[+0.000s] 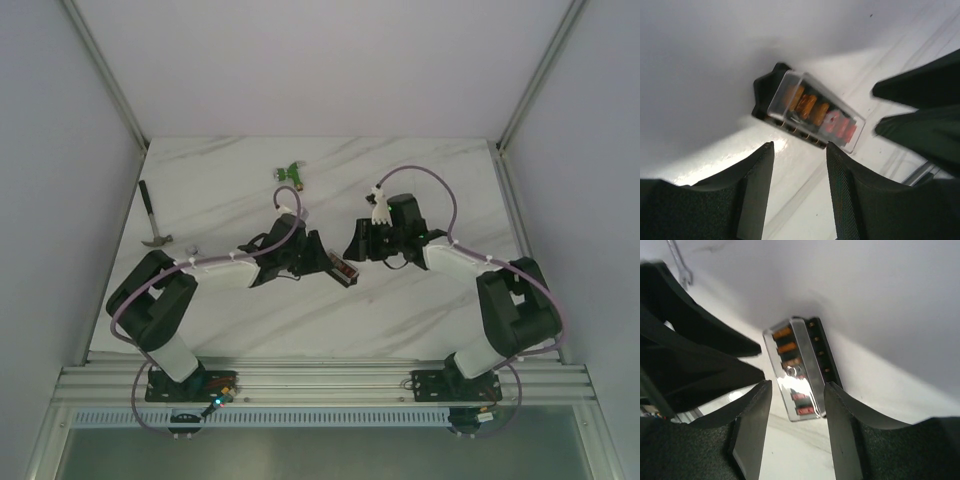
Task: Snap on the fuse box
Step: Close the fuse box cover on the fuse box base, then reset both arms
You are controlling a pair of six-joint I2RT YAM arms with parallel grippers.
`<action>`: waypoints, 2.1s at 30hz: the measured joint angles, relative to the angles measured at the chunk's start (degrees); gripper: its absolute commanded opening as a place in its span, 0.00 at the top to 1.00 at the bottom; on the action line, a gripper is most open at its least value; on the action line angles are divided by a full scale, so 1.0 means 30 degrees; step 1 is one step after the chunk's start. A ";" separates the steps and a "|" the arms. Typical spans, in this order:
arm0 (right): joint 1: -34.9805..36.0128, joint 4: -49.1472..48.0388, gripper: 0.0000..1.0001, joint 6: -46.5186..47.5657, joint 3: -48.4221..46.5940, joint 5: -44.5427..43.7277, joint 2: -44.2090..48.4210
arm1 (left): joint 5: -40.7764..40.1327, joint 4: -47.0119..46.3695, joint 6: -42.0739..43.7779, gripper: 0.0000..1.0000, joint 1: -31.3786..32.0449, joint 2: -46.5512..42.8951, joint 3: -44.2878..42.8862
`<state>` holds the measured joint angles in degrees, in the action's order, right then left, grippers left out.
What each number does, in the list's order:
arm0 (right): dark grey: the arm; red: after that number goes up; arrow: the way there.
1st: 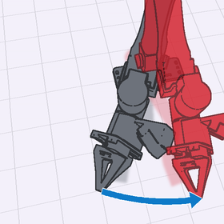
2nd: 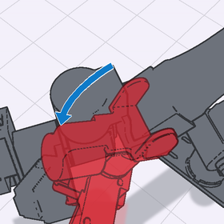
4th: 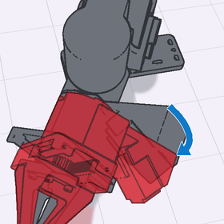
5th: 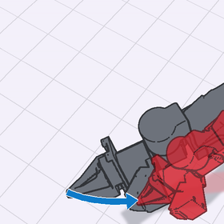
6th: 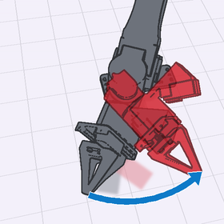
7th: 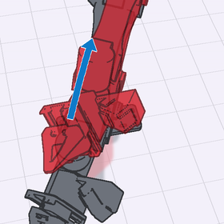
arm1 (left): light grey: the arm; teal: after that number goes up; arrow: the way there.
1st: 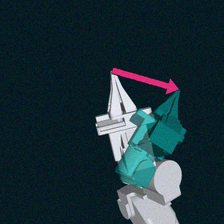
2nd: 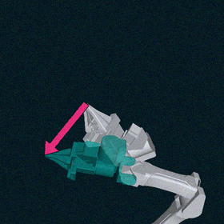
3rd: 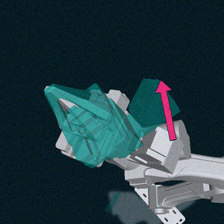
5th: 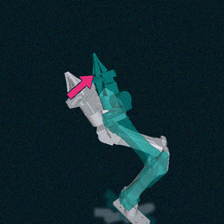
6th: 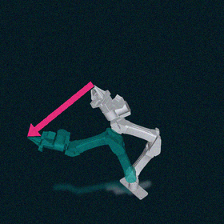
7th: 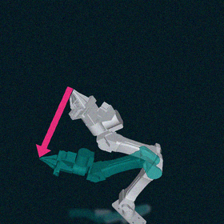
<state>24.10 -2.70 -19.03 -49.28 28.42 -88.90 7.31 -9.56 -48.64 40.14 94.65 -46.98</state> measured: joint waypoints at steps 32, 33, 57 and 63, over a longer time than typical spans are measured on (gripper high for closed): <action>-0.0860 0.1129 0.01 0.0444 0.0984 -0.7118 0.2965 | -0.5413 0.0940 0.2477 0.09 -0.1209 -0.1188 -0.0284; -0.1137 0.0874 0.00 0.0328 0.1013 -0.8451 0.3526 | -0.6018 0.0976 0.2754 0.07 -0.1647 -0.1705 -0.0095; -0.5319 -1.9999 0.00 0.6579 1.2080 -2.0261 0.1078 | -1.2976 -1.2772 1.2757 0.00 -1.1635 -0.5297 1.0098; -0.8051 -2.1923 0.00 0.6266 1.2050 -1.4848 0.0554 | -1.0112 -1.7974 1.4863 0.00 -1.1774 -0.2229 1.0848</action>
<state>-0.05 -68.47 -0.23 -13.13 -16.12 -87.24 -23.03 -63.48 -4.05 4.82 87.96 -14.44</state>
